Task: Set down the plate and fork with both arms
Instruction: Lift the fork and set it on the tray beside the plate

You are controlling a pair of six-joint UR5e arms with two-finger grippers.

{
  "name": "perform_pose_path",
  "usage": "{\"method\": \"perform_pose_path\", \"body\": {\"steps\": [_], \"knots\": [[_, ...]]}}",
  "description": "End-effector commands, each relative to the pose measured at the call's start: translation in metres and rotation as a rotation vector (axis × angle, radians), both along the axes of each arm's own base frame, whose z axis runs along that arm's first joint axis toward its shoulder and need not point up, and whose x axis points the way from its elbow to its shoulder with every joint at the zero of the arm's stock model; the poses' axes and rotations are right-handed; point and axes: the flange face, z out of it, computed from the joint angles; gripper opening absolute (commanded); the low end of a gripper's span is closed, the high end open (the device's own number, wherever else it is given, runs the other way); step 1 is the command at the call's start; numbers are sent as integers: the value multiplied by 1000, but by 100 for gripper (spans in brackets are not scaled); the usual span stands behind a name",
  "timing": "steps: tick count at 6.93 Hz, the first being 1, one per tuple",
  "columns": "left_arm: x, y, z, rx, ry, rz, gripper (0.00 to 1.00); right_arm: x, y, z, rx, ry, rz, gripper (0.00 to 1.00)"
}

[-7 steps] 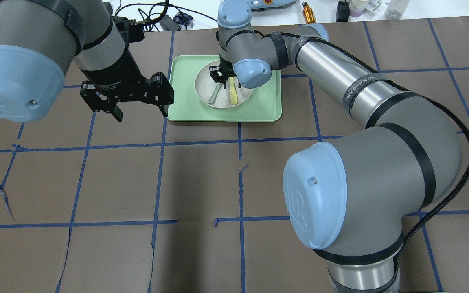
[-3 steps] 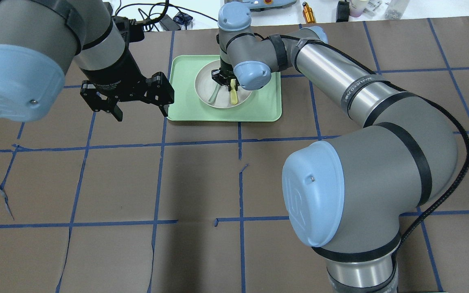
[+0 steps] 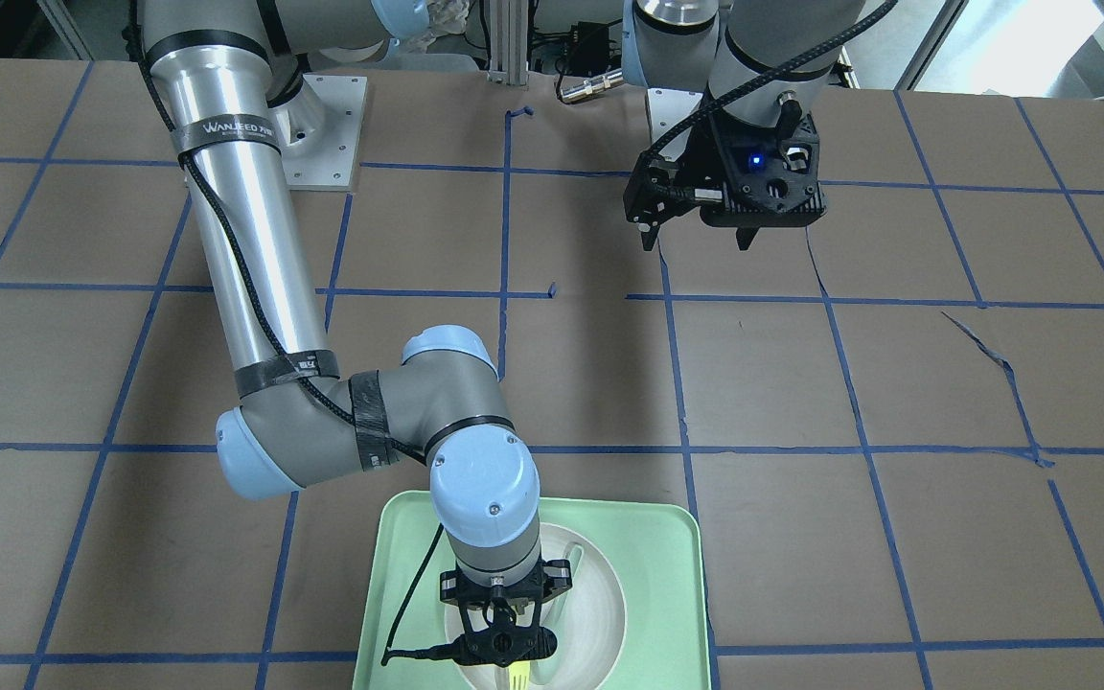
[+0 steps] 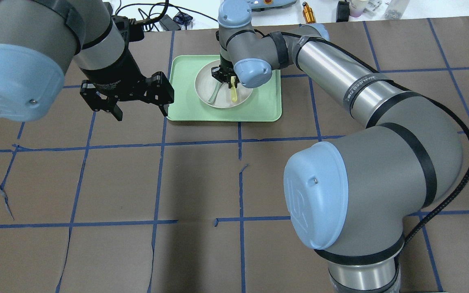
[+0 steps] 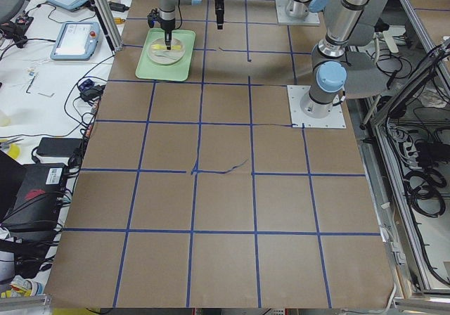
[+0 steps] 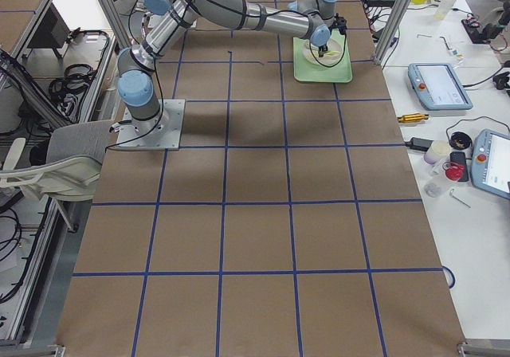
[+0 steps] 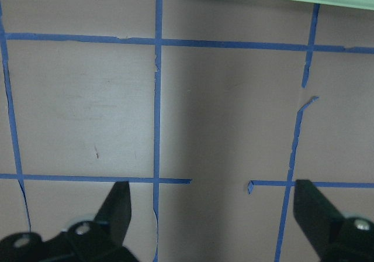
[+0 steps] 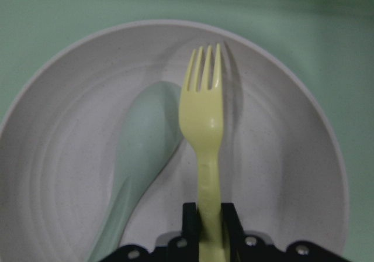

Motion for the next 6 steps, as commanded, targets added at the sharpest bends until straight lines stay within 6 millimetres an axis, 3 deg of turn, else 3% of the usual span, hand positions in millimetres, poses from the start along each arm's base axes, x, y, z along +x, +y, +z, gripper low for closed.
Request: {"method": "perform_pose_path", "body": {"steps": [1, 3, 5, 6], "knots": [[0, -1, -1, 2, 1, 1, 100, -30, -8, 30, -34, 16, 41, 15], [0, -3, -4, -1, 2, 1, 100, -83, -28, 27, -25, 20, 20, 19], [0, -4, -5, 1, 1, 3, 100, -90, -14, -10, 37, 36, -7, 30], [0, -4, -5, 1, 1, 3, 100, -90, -13, -12, 27, 30, -7, 38]]}}
